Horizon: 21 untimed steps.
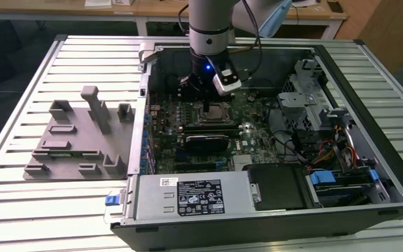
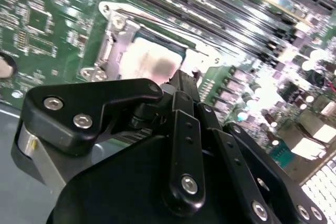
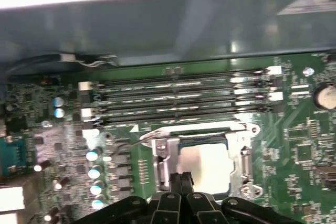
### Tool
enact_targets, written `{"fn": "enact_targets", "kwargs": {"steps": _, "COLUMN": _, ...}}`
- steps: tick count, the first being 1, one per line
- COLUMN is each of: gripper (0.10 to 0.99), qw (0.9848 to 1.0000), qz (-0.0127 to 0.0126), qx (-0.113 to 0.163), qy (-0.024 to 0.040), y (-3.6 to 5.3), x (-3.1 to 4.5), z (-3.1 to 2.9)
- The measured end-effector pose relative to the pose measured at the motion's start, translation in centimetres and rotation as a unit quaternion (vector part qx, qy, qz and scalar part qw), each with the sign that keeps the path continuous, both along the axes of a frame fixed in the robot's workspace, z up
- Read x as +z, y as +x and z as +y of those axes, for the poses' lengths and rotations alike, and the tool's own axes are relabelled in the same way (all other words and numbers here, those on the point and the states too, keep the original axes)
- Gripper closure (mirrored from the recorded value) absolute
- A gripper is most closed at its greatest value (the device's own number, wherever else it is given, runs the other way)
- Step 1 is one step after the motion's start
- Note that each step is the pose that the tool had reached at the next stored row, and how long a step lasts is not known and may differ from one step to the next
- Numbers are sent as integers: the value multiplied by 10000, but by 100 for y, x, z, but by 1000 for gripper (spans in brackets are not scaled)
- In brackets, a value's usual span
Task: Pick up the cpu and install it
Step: 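Close the cpu cover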
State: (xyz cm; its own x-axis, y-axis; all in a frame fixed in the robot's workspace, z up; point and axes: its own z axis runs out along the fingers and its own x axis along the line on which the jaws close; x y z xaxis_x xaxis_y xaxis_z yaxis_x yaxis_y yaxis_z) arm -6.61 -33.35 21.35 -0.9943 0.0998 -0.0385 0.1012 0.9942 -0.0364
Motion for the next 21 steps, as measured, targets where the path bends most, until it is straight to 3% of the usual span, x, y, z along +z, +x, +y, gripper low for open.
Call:
{"fn": "enact_targets", "kwargs": {"steps": 8, "gripper": 980, "qw": 10000, "qz": 0, "qx": 0, "qy": 0, "y": 249, "x": 0, "z": 0}}
{"fn": "enact_targets", "kwargs": {"steps": 13, "gripper": 980, "qw": 10000, "qz": 0, "qx": 0, "qy": 0, "y": 254, "x": 28, "z": 0}}
{"fn": "enact_targets", "kwargs": {"steps": 21, "gripper": 980, "qw": 10000, "qz": 0, "qx": 0, "qy": 0, "y": 254, "x": 174, "z": 0}}
